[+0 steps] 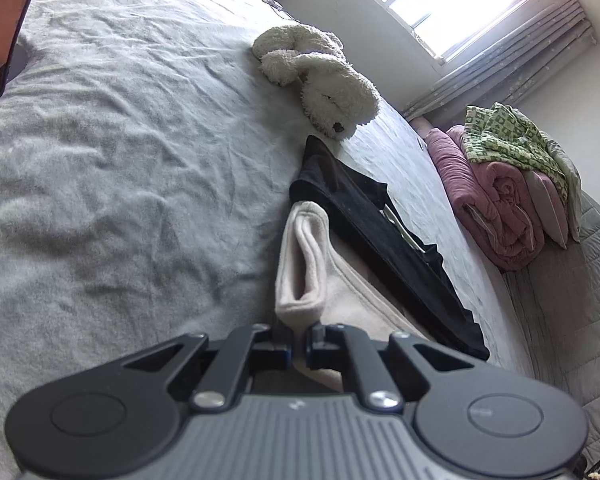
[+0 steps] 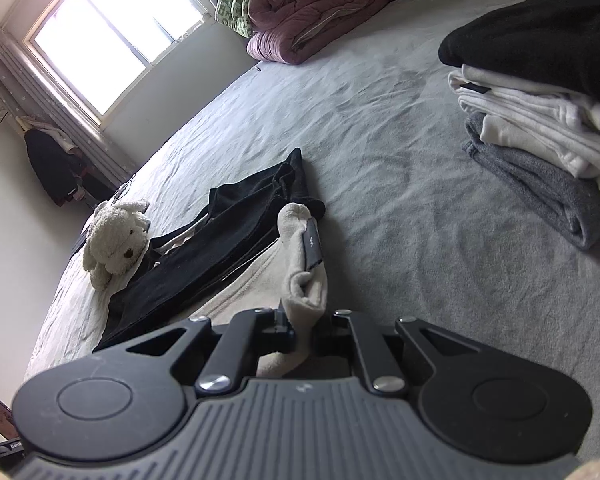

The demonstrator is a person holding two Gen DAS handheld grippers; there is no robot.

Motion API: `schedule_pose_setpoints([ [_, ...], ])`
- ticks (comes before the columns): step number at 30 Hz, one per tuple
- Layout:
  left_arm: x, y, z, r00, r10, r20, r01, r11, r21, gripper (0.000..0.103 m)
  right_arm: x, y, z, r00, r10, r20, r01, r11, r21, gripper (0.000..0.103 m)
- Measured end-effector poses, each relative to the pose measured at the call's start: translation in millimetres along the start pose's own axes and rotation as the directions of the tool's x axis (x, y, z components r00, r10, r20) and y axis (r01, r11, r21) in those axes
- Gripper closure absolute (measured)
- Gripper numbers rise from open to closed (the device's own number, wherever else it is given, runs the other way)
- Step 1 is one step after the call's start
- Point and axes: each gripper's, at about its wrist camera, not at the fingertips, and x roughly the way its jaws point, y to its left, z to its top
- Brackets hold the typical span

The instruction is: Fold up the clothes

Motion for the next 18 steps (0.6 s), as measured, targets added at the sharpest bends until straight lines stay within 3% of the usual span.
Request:
schedule_pose_setpoints([
  [7, -21.1, 15.1, -20.2, 0.999, -0.013, -0.050, 0.012, 1.000, -0.025, 0.097, -22.1, -15.1, -16.0, 0.999, 0.002, -0.045, 0.000, 1.000, 0.027, 0.094],
  [12, -14.8, 24.5, -29.9, 0.997, 0.009, -0.082, -0.010, 1.000, -0.012, 0.097, -15.2, -23.8, -27.4, 0.996, -0.024, -0.083, 0.025, 1.000, 0.004, 0.094],
  [15, -11.2, 26.7, -30.5, 0.996, 0.014, -0.089, -0.016, 1.000, -0.016, 0.091, -11.1, -29.0, -29.3, 0.995, -0.026, -0.095, 0.026, 1.000, 0.009, 0.092],
  [17, -13.6, 24.6, -24.8, 0.996, 0.020, -0.084, -0.021, 1.000, -0.015, 0.084, -15.1, -26.3, -25.7, 0.996, -0.033, -0.088, 0.033, 0.999, -0.006, 0.078],
  [18, -15.5, 23.3, -21.8, 0.997, 0.029, -0.068, -0.029, 1.000, -0.006, 0.081, -18.1, -24.2, -23.5, 0.996, -0.054, -0.073, 0.052, 0.998, -0.022, 0.066],
])
